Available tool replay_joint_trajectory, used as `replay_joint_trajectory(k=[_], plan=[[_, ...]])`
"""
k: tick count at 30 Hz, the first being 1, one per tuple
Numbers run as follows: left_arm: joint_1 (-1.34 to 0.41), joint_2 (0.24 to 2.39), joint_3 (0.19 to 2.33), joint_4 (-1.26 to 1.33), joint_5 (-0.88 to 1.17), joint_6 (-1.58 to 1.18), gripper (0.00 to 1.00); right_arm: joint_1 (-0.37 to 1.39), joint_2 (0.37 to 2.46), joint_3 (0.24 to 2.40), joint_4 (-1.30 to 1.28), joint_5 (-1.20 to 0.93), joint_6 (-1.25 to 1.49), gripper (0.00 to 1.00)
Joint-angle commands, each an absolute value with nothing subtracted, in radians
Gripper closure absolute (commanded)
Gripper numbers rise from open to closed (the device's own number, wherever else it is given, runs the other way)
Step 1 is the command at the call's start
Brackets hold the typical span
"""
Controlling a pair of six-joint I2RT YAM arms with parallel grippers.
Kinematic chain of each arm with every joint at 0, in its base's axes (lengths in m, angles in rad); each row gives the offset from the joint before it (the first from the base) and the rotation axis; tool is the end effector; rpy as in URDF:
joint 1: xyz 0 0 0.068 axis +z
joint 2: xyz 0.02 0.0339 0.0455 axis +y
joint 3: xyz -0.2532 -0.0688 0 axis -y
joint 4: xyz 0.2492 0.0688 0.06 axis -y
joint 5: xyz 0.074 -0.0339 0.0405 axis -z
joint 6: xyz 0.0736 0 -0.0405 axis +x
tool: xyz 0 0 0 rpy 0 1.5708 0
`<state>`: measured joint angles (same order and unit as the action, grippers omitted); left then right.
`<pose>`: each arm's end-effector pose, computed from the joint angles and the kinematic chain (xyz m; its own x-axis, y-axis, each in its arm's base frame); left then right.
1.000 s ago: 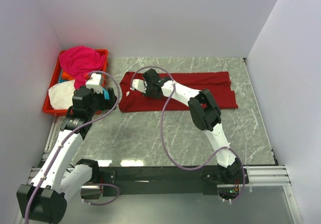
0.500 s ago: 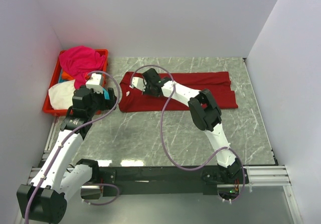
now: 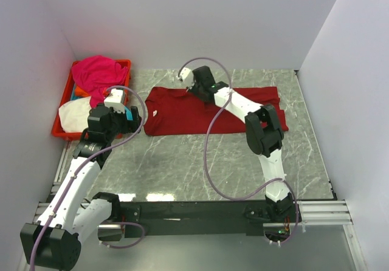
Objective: Fold and stack the t-shirts
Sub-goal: Fold the tshirt
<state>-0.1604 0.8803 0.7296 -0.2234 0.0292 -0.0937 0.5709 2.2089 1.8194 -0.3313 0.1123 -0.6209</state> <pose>0.2479 -0.0423 0.2767 -0.3766 -0.0338 -0.9258 0.1519 0.9836 -0.0977 0.4543 0.2820 0.1806 -0.1805 -0.8030 -0.5680 -0.7022 0.5096 -0.4972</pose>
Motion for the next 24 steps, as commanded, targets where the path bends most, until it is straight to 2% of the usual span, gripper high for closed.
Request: replay_joint_trajectory(k=[1, 6, 11, 14, 15, 18, 19, 21, 22, 23, 24], plan=[[-0.161, 0.868, 0.765, -0.189, 0.038, -0.086, 0.01, 0.542, 2.152, 1.812, -0.259, 0.175, -0.497, 0.65], [-0.161, 0.873, 0.764, -0.189, 0.04, -0.086, 0.0, 0.505, 2.21, 1.894, -0.293, 0.236, -0.382, 0.64], [-0.161, 0.873, 0.761, -0.189, 0.044, -0.087, 0.0, 0.466, 2.184, 1.893, -0.328, 0.16, -0.354, 0.63], [-0.161, 0.873, 0.755, -0.17, 0.078, -0.092, 0.01, 0.446, 2.12, 1.85, -0.399, 0.013, -0.455, 0.63], [-0.161, 0.874, 0.749, -0.158, 0.096, -0.103, 0.01, 0.425, 2.071, 1.835, -0.472, -0.158, -0.554, 0.62], [-0.161, 0.91, 0.738, -0.134, 0.179, -0.146, 0.01, 0.388, 1.972, 1.754, -0.674, -0.388, -0.751, 0.5], [-0.16, 0.945, 0.747, -0.133, 0.208, -0.19, 0.01, 0.371, 1.944, 1.691, -0.716, -0.461, -0.881, 0.5], [-0.16, 0.986, 0.771, -0.158, 0.253, -0.256, 0.01, 0.357, 1.848, 1.593, -0.741, -0.474, -0.998, 0.5], [-0.16, 1.03, 0.793, -0.156, 0.3, -0.285, 0.01, 0.344, 1.762, 1.463, -0.677, -0.457, -1.018, 0.5], [-0.16, 1.054, 0.799, -0.156, 0.33, -0.319, 0.05, 0.336, 1.761, 1.397, -0.676, -0.445, -1.043, 0.49], [-0.16, 1.107, 0.807, -0.158, 0.365, -0.398, 0.1, 0.331, 1.674, 1.331, -0.604, -0.425, -1.067, 0.49]])
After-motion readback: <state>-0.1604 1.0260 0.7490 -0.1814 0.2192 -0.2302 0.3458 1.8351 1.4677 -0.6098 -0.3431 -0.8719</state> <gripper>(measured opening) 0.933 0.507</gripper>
